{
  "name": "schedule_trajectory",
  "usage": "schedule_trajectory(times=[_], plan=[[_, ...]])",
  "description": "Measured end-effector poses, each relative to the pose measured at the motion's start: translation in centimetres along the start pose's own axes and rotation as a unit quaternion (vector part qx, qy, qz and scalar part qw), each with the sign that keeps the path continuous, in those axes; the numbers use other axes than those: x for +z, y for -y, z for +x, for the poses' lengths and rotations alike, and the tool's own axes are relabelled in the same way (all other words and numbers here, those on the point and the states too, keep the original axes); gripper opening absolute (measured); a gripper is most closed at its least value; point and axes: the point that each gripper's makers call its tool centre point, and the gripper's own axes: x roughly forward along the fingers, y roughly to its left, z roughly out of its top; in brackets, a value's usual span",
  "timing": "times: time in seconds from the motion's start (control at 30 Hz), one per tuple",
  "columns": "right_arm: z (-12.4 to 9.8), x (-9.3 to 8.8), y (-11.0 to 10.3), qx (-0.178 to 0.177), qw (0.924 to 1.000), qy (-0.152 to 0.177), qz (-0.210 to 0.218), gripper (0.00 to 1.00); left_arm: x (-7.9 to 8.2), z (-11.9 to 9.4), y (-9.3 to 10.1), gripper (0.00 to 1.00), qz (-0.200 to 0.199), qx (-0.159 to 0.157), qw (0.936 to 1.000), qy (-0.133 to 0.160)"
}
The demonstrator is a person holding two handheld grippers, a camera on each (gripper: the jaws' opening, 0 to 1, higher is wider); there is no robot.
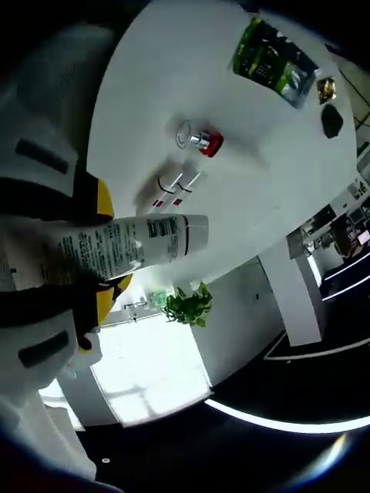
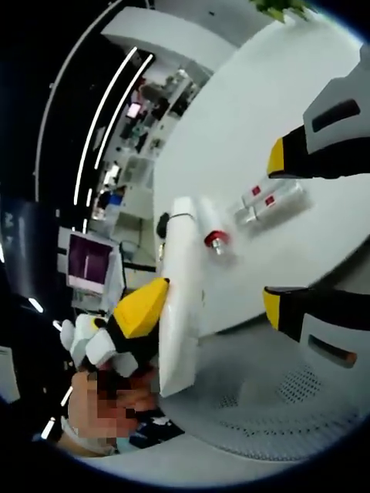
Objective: Arrange the skincare products in the storage area until every visible bottle or jar stands upright without overlapping.
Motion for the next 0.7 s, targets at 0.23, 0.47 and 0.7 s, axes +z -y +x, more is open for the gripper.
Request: schedule_trajectory(times=[0.23, 0.47, 0.7], plan=[[0.1, 0.1, 0.2, -0.007, 0.9998, 0.002, -0.02, 0.62, -0.8, -0.2, 0.7, 0.3, -0.058, -0.039, 0.9975, 0.003], [0.1, 1.9, -1.6, 0.015, 0.9859, 0.023, -0.165, 0.72, -1.4, -0.6, 1.4, 0.3, -0.082, -0.061, 0.9946, -0.016], [0.4, 6.9, -2.9, 0.013, 0.9401, 0.098, -0.326, 0.67, -2.0, -0.4, 3.1, 0.3, -0.151, -0.113, 0.9813, -0.038]])
